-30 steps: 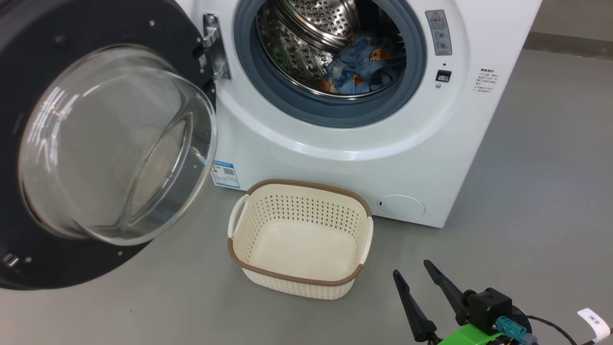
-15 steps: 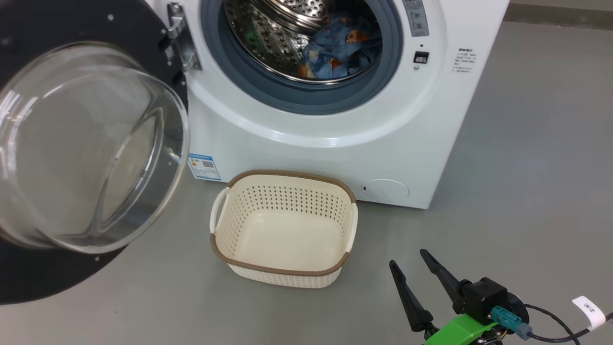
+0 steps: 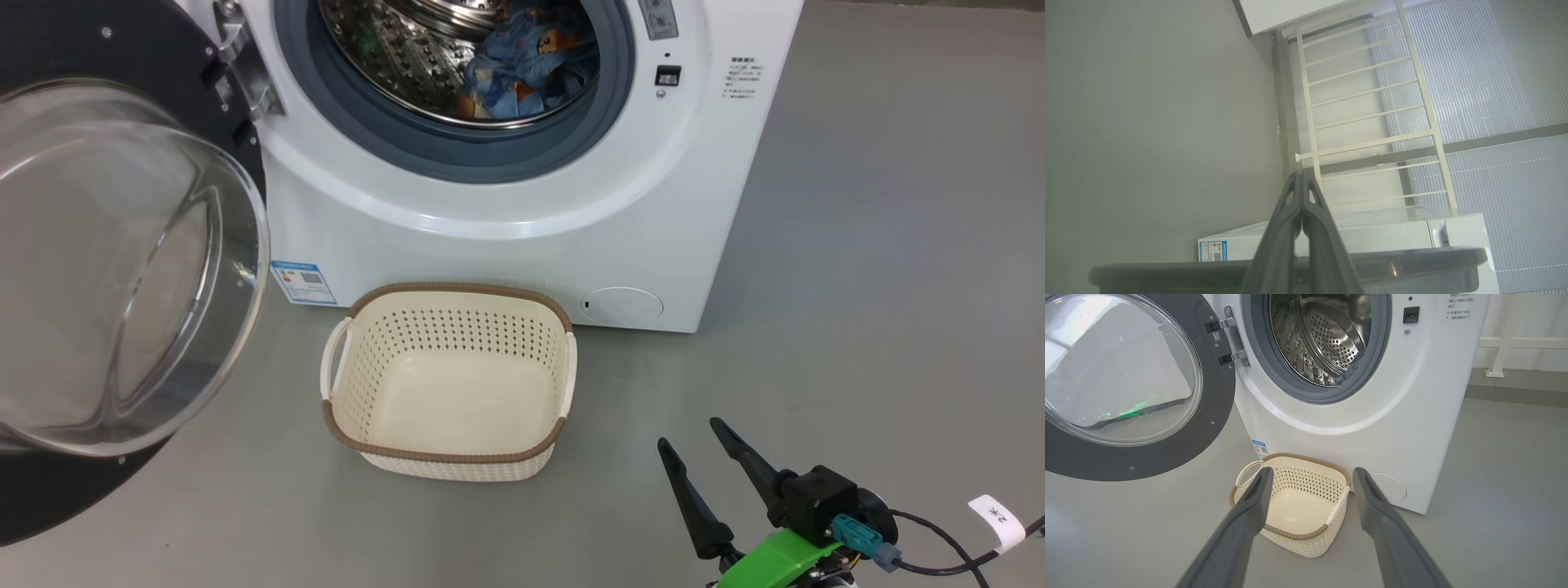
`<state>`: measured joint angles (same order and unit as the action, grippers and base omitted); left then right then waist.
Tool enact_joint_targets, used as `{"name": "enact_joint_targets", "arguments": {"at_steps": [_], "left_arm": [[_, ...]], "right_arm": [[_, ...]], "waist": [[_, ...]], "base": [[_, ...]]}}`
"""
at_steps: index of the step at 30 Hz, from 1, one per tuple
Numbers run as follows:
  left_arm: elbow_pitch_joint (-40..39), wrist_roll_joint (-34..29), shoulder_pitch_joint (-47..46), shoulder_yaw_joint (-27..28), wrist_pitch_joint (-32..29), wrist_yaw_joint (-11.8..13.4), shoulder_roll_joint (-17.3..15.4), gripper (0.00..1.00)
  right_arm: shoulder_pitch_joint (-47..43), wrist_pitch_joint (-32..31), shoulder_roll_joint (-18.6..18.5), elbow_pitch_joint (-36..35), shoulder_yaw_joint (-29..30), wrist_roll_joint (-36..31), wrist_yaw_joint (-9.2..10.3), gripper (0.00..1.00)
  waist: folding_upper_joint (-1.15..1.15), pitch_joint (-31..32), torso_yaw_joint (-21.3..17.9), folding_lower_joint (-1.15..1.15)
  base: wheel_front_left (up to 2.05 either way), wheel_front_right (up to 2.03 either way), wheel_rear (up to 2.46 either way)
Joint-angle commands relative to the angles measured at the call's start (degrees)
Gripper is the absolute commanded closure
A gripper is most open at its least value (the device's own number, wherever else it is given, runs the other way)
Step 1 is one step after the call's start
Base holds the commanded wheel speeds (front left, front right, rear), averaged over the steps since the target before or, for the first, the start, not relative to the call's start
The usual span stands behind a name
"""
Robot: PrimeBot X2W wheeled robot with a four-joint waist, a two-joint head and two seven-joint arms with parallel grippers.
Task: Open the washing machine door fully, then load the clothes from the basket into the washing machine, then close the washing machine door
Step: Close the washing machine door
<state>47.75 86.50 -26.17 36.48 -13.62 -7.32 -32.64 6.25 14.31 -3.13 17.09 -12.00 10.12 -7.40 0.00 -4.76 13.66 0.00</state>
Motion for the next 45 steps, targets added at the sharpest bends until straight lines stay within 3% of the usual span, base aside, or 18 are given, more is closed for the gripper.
{"name": "enact_joint_targets", "arguments": {"at_steps": [1, 8, 31, 45], "left_arm": [[-1.3, 0.3, -0.5, 0.9, -0.9, -0.2, -4.5, 1.00], [-1.7, 1.0, -0.3, 0.6, -2.2, -0.2, -4.3, 1.00], [-9.5, 6.4, 4.2, 0.5, -14.1, -0.2, 1.0, 1.00], [-15.9, 10.5, 6.9, 0.5, -25.9, -0.2, 4.2, 1.00]], "right_arm": [[1.9, 0.7, 0.2, -1.3, -1.1, -0.7, -0.09, 0.00], [2.1, 0.7, 0.2, -1.7, -0.8, -0.6, -0.09, 0.00], [2.5, 0.7, 0.2, -0.6, -0.8, 0.7, -0.09, 0.00], [2.3, 0.7, 0.2, 0.2, -1.1, 2.1, -0.09, 0.00]], "waist": [[0.00, -0.5, -0.4, 0.00], [0.00, -1.2, -0.8, 0.00], [0.00, -1.0, -0.5, 0.00], [0.00, -0.7, 1.3, 0.00]], "base": [[0.00, 0.00, 0.00], [0.00, 0.00, 0.00], [0.00, 0.00, 0.00], [0.00, 0.00, 0.00]]}}
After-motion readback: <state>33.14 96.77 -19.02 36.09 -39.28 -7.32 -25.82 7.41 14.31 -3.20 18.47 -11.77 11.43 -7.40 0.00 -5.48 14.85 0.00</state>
